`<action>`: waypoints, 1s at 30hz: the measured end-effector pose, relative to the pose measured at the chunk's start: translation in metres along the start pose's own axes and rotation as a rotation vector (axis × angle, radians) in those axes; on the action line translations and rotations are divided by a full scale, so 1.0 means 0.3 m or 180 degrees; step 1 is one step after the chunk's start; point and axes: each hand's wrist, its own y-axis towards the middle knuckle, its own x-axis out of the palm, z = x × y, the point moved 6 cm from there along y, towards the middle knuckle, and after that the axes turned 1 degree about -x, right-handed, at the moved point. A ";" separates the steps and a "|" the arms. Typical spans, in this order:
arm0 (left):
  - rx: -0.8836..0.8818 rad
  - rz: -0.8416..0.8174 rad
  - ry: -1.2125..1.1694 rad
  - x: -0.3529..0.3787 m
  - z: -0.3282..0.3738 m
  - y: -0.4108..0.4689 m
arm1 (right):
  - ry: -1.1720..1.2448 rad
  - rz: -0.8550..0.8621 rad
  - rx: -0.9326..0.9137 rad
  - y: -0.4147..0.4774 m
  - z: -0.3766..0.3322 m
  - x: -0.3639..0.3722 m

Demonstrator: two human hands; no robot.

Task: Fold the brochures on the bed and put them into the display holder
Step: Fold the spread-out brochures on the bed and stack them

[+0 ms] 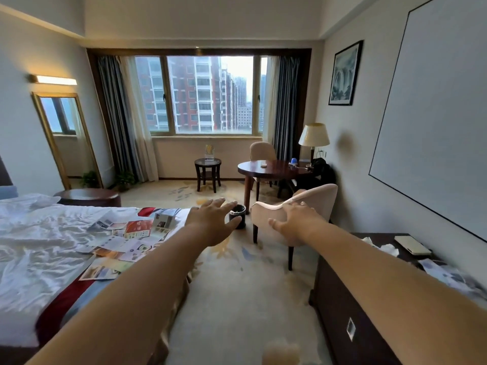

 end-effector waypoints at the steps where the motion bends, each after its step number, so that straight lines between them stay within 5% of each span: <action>1: -0.0013 0.0034 0.0028 0.009 0.002 0.077 | -0.0094 -0.0028 -0.0046 0.071 0.023 0.000; 12: -0.0206 -0.0082 -0.0041 0.224 0.033 0.883 | -0.0247 -0.0204 -0.0153 0.895 0.298 0.072; 30: -0.0120 -0.0128 -0.0119 0.443 -0.242 2.309 | -0.0056 -0.0236 -0.0118 2.299 0.465 0.107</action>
